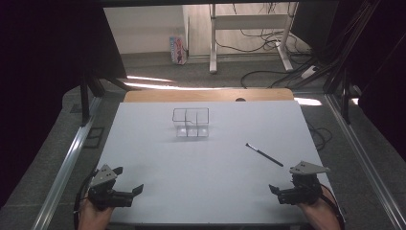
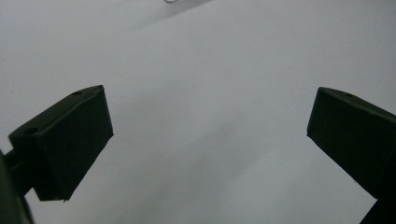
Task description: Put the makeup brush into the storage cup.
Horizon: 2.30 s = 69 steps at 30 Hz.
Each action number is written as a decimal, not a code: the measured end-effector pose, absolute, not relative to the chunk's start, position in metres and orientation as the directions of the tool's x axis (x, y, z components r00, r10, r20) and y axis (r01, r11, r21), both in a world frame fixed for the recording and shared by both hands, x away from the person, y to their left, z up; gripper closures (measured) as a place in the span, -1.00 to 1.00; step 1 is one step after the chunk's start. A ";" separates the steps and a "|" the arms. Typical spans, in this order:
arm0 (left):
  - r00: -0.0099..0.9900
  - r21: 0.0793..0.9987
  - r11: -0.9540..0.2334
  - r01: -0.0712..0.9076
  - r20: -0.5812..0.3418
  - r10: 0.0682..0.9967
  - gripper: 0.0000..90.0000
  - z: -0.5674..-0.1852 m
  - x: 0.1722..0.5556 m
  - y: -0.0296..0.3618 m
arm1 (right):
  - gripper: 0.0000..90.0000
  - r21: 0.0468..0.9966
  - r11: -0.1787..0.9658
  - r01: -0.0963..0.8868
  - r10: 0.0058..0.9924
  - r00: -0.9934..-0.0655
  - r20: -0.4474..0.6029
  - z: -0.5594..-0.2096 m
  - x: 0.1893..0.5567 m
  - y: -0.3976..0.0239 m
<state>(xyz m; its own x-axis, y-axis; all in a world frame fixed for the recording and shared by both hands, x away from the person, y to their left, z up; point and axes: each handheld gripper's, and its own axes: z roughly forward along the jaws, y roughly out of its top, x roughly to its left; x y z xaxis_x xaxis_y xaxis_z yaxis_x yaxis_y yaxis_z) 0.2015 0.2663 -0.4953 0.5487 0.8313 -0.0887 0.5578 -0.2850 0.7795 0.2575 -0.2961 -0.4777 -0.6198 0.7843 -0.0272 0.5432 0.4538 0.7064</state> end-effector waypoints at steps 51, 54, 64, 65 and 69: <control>0.551 0.753 -0.313 0.579 -0.079 0.830 -0.98 -0.498 0.202 0.265 | -0.99 0.674 0.466 0.573 0.790 -0.613 -0.025 -0.477 0.271 -0.294; 0.551 0.751 -0.313 0.582 -0.081 0.831 -0.98 -0.499 0.202 0.265 | -0.99 0.665 0.472 0.579 0.793 -0.608 -0.033 -0.477 0.272 -0.294; 0.554 0.747 -0.317 0.584 -0.082 0.828 -0.98 -0.499 0.203 0.265 | -0.98 0.655 0.454 0.605 0.813 -0.582 -0.027 -0.475 0.280 -0.298; 0.554 0.747 -0.317 0.584 -0.082 0.828 -0.98 -0.499 0.203 0.265 | -0.98 0.653 0.455 0.606 0.814 -0.581 -0.028 -0.475 0.280 -0.298; 0.555 0.747 -0.319 0.584 -0.080 0.828 -0.98 -0.500 0.203 0.264 | -0.98 0.651 0.443 0.617 0.825 -0.565 -0.026 -0.473 0.283 -0.300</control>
<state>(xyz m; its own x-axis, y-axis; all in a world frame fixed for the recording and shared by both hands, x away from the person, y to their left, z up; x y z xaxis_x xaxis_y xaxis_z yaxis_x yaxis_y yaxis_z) 0.2028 0.2644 -0.4996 0.5547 0.8282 -0.0800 0.5837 -0.3189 0.7467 0.2833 -0.2995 -0.4730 -0.5649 0.8248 -0.0265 0.6166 0.4432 0.6507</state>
